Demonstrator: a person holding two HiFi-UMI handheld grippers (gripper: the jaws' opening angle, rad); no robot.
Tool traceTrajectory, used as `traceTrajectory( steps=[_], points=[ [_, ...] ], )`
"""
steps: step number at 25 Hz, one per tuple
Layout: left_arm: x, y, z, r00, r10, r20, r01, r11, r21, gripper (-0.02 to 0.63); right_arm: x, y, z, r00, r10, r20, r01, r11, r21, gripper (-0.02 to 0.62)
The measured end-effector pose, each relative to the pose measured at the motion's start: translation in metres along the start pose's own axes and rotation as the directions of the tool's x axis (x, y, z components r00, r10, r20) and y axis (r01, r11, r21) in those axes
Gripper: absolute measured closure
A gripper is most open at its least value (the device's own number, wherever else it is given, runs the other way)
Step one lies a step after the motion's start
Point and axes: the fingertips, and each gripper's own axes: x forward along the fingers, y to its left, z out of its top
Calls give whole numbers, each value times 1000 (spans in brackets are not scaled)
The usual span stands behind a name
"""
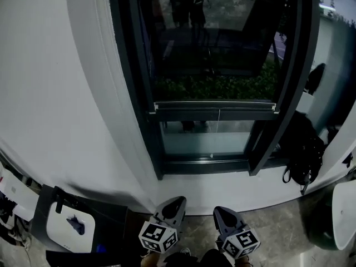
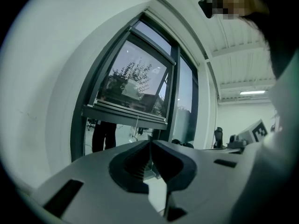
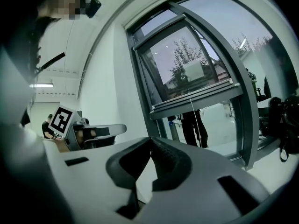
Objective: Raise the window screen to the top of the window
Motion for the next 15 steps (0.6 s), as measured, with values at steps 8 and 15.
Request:
traceTrajectory(
  steps=[8,15],
  points=[
    [65,28,2,1000,1,-15,-1,1000,5,604,48,-57,20,1000,-2,-11,2,1000,-14,586],
    [146,49,25,998,60,15,-60,998,4,604,98,-127,58,998,59,-20,-59,998,-35,586]
  ],
)
